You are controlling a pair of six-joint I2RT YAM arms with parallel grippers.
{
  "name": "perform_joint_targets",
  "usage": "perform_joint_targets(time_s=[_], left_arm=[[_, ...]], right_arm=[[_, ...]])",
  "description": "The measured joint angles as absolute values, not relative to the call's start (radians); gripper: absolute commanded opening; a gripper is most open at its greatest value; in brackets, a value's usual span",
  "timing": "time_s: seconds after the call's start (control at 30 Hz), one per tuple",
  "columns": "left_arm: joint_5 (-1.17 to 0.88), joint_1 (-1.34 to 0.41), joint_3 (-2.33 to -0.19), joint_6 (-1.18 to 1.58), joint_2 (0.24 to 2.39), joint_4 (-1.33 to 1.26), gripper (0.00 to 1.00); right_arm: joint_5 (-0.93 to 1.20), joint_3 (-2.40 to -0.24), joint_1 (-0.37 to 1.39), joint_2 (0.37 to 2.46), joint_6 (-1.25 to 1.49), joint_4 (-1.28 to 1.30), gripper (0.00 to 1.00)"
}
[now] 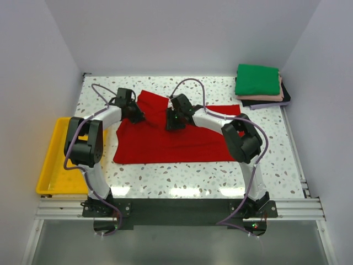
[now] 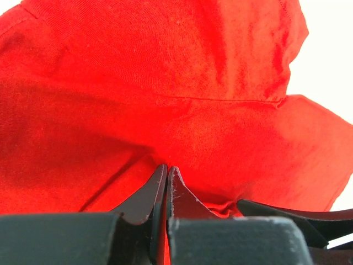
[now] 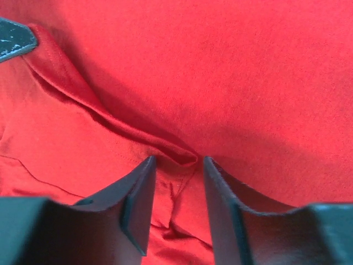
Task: Fold and stack the t-shirts
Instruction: Fold the tshirt
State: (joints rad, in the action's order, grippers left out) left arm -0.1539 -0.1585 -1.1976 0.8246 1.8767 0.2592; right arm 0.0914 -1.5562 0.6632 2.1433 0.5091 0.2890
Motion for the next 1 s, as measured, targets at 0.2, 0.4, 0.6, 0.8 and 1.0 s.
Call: perform_joint_targets(time_s=[0.2, 0.4, 0.6, 0.8, 1.0], left_arm=[[-0.156, -0.159, -1.205, 0.822, 1.877, 0.261, 0.0], [-0.156, -0.159, -1.207, 0.822, 1.877, 0.264, 0.0], [-0.155, -0.159, -1.21, 0.818, 1.872, 0.271, 0.0], [-0.155, -0.159, -1.21, 0.817, 1.86, 0.275, 0.0], [-0.147, -0.159, -1.21, 0.817, 1.829, 0.28, 0.0]], right_arm=[[0.087, -1.555, 0.663, 2.143, 0.526, 0.282, 0.2], [0.089, -1.551, 0.663, 2.143, 0.541, 0.265, 0.07], [0.093, -1.549, 0.663, 2.141, 0.546, 0.253, 0.02], [0.091, -1.542, 0.663, 2.128, 0.546, 0.248, 0.01], [0.091, -1.541, 0.663, 2.086, 0.536, 0.246, 0.01]])
